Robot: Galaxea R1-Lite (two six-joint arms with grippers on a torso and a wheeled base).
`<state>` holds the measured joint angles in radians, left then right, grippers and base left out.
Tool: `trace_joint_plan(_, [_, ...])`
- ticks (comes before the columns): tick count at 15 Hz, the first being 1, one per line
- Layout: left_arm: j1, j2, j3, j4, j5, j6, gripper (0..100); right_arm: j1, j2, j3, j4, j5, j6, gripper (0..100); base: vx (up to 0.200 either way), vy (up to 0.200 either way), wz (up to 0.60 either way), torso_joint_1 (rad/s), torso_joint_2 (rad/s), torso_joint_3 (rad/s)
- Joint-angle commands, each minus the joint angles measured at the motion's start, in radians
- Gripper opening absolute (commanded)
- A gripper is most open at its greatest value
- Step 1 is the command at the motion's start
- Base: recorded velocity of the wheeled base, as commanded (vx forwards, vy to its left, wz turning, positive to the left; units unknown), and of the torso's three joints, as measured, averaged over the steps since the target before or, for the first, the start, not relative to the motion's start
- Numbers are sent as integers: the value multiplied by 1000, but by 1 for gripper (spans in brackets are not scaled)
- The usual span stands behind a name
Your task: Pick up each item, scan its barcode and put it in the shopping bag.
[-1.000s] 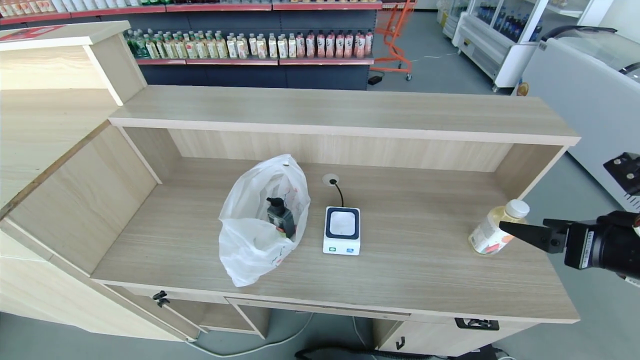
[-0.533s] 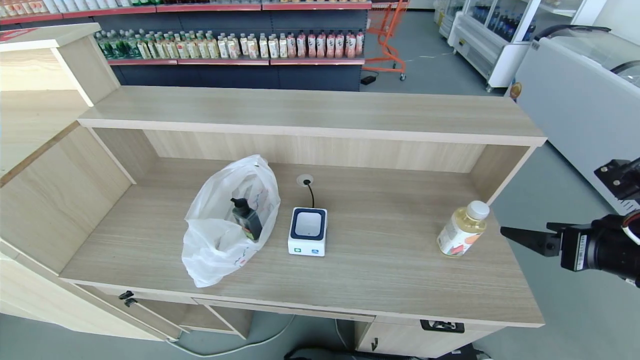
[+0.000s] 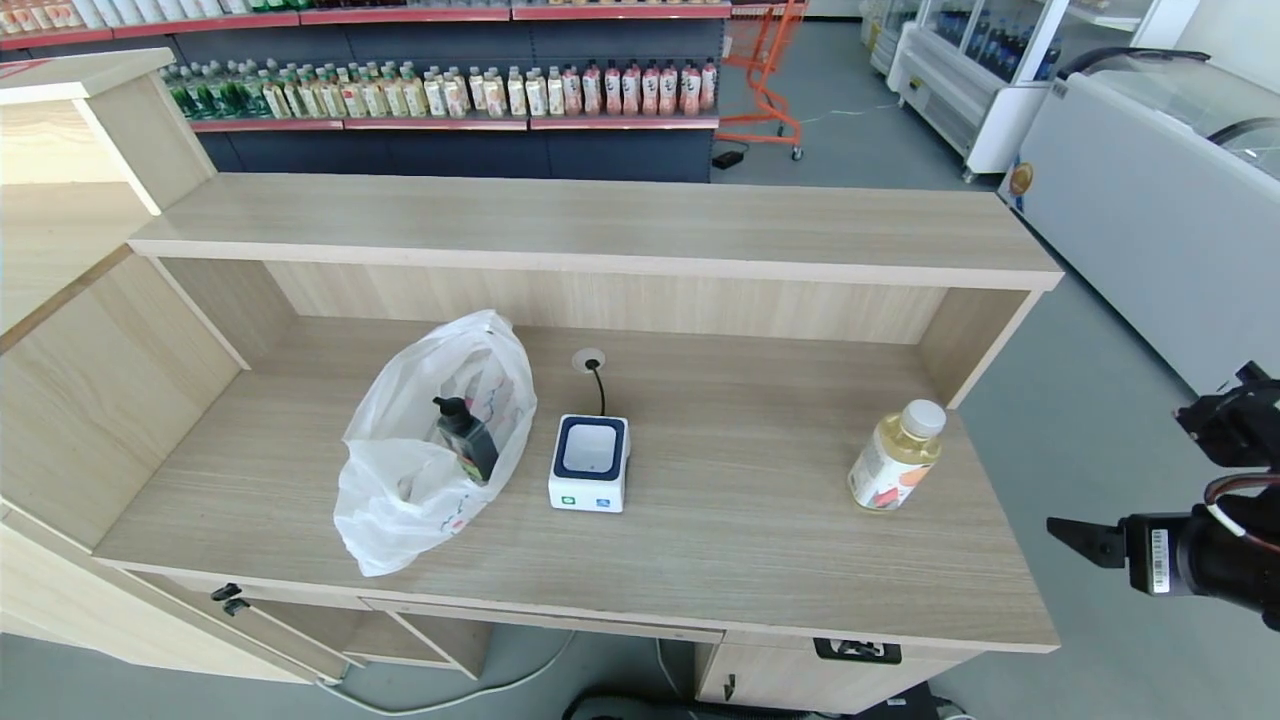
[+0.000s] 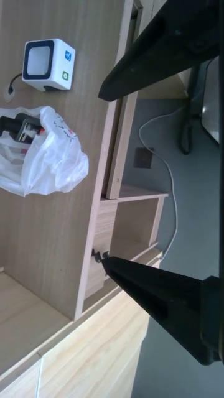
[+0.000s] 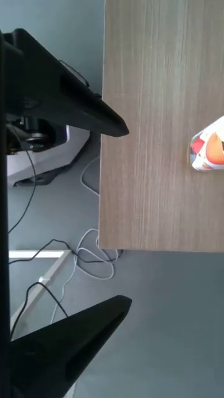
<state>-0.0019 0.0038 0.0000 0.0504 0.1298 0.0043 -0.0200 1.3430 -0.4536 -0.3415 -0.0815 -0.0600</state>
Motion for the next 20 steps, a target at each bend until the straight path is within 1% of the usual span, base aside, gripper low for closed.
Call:
trace_joint_plan(1, [0,-4,0,0,1,0,100,-41,119,9,-60,-49,3,100,0,0,0,0,0,0])
trace_joint_plan(4, [0,-4,0,0,1,0,100,-46,301,66,-369,-32,55,100,0,0,0,0,0,0])
trace_joint_plan(6, [0,-4,0,0,1,0,100,-34,369,62,-441,-17,91,100,0,0,0,0,0,0])
trace_joint_plan(8, [0,-2,0,0,1,0,100,-24,441,53,-521,-12,94,100,0,0,0,0,0,0])
trace_joint_plan(11, [0,-2,0,0,1,0,100,20,495,-4,-534,26,118,100,0,0,0,0,0,0])
trace_joint_plan(13, [0,-2,0,0,1,0,100,46,542,-82,-537,31,121,100,0,0,0,0,0,0])
trace_joint_plan(16, [2,-2,0,0,1,0,100,74,593,-163,-536,37,114,100,0,0,0,0,0,0])
trace_joint_plan(20, [0,-2,0,0,1,0,100,104,636,-183,-536,81,111,100,0,0,0,0,0,0])
